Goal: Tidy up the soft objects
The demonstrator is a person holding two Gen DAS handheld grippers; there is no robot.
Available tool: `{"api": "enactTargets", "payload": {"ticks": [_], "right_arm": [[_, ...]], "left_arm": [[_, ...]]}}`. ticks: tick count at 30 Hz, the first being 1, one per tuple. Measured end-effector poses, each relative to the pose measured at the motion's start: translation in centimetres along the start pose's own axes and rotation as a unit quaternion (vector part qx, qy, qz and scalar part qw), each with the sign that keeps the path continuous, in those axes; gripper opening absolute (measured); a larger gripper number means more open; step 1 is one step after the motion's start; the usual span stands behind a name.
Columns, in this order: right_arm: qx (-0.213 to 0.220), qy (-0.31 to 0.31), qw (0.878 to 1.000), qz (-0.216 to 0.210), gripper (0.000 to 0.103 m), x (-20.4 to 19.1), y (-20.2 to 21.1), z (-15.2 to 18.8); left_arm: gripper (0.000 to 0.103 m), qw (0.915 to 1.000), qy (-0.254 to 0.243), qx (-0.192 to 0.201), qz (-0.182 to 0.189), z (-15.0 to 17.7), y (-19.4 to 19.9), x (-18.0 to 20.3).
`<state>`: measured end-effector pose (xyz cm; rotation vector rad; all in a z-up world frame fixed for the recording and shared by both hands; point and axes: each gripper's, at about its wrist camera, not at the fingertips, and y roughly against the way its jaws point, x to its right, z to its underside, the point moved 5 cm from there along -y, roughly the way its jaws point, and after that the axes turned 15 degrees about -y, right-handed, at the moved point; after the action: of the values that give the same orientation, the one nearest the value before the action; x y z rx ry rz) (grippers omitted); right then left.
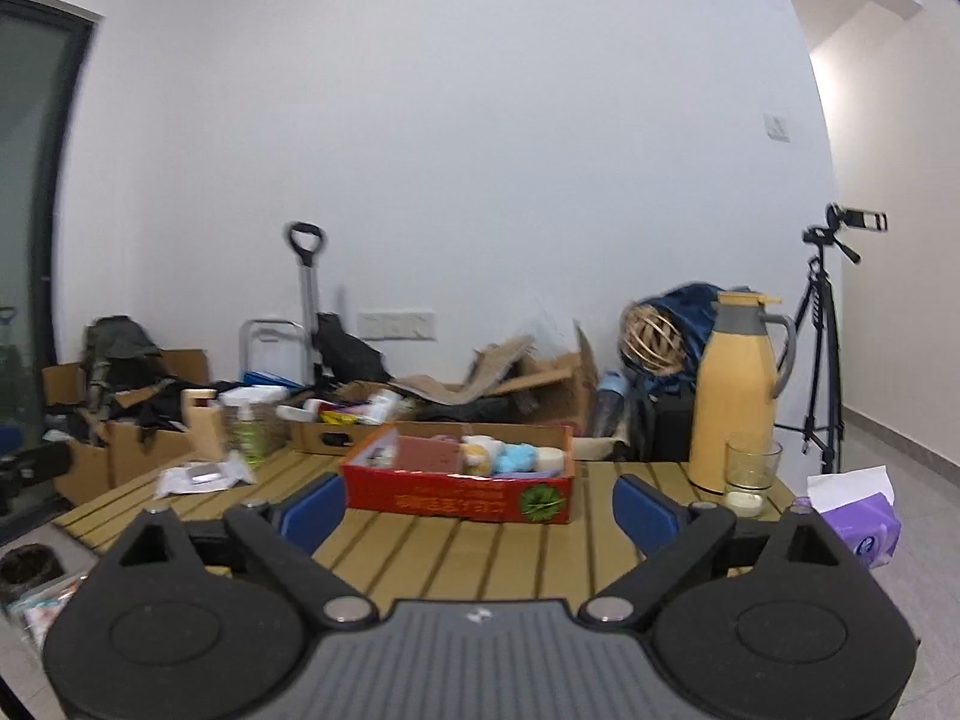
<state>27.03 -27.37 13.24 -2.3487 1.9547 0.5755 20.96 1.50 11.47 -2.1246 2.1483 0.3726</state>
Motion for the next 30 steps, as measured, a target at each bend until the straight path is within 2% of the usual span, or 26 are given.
{"api": "enactTargets", "payload": {"ticks": [3,7,14,19,30], "right_arm": [[0.015,-0.008,1.0,-0.013,0.101,-1.2,4.5,2.6],[0.021,-0.006,1.0,-0.019,0.103,-2.3,9.5,6.7],[0.004,-0.006,1.0,-0.016,0.103,-3.2,14.6,11.8],[-0.005,-0.029,0.999,-0.017,0.103,-3.2,16.4,13.1],[-0.003,-0.009,1.0,-0.017,0.103,-4.1,17.6,13.4]], "left_arm": [[0.103,1.0,0.0,-0.006,0.005,1.7,3.5,0.6],[0.103,0.9998,-0.014,-0.01,-0.007,3.9,7.8,2.0],[0.103,0.9995,-0.013,-0.027,0.008,7.2,12.4,4.2],[0.103,0.9998,-0.006,-0.02,0.004,7.4,14.0,4.1],[0.103,1.0,-0.003,-0.007,0.0,7.0,15.2,4.0]]}}
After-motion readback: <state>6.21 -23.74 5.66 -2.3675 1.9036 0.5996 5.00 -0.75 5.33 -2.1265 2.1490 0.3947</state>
